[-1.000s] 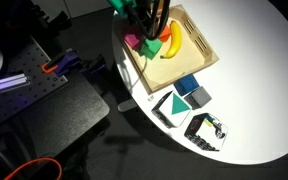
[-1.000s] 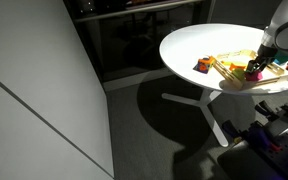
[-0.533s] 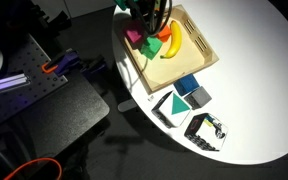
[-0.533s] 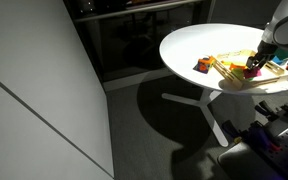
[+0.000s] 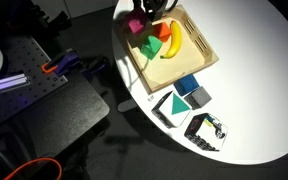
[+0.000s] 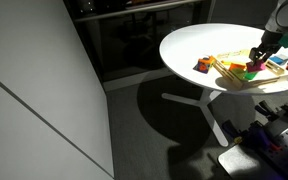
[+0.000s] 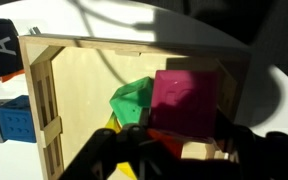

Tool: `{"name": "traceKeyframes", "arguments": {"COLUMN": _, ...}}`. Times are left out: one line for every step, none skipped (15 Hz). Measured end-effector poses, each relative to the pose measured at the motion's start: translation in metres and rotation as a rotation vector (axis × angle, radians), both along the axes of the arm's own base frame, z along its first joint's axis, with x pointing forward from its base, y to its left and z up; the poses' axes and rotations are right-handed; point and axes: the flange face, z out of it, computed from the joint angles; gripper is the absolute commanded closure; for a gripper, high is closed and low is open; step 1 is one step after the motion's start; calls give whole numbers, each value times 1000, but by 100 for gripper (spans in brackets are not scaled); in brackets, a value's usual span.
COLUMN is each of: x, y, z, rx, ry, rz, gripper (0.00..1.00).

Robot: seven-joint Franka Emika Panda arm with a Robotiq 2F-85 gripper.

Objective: Pick up the pink block and put it on top of both the green and orange blocks, pick up the block with the number six on it and put it on the pink block

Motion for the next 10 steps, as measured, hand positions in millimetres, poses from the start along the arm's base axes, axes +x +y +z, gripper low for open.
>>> {"name": "traceKeyframes", "arguments": {"x": 2, "y": -3, "z": 5, "rx": 4, "ry": 7, "rz": -11, "gripper": 64}}
{"name": "traceKeyframes", "arguments": {"x": 4, "y": -7, "z": 10, "rx": 8, "ry": 14, "rz": -24, "gripper": 64}}
{"name": "traceKeyframes", "arguments": {"x": 7, "y": -11, "z": 14, "rx": 12, "ry": 21, "rz": -37, "gripper": 64}}
{"name": "traceKeyframes", "arguments": {"x": 9, "y": -15, "z": 18, "rx": 15, "ry": 26, "rz": -49, "gripper": 64}}
{"name": "traceKeyframes", "arguments": {"x": 11, "y": -19, "z": 21, "rx": 19, "ry": 32, "rz": -60, "gripper": 64}}
{"name": "traceKeyframes", "arguments": {"x": 13, "y": -22, "z": 24, "rx": 24, "ry": 38, "rz": -71, "gripper": 64}}
{"name": "traceKeyframes", "arguments": {"x": 15, "y": -25, "z": 26, "rx": 32, "ry": 45, "rz": -79, "gripper": 64}}
{"name": "traceKeyframes", "arguments": {"x": 17, "y": -27, "z": 28, "rx": 41, "ry": 54, "rz": -86, "gripper": 64}}
{"name": "traceKeyframes", "arguments": {"x": 19, "y": -29, "z": 29, "rx": 52, "ry": 64, "rz": -93, "gripper": 64}}
{"name": "traceKeyframes", "arguments": {"x": 21, "y": -31, "z": 29, "rx": 64, "ry": 76, "rz": -99, "gripper": 64}}
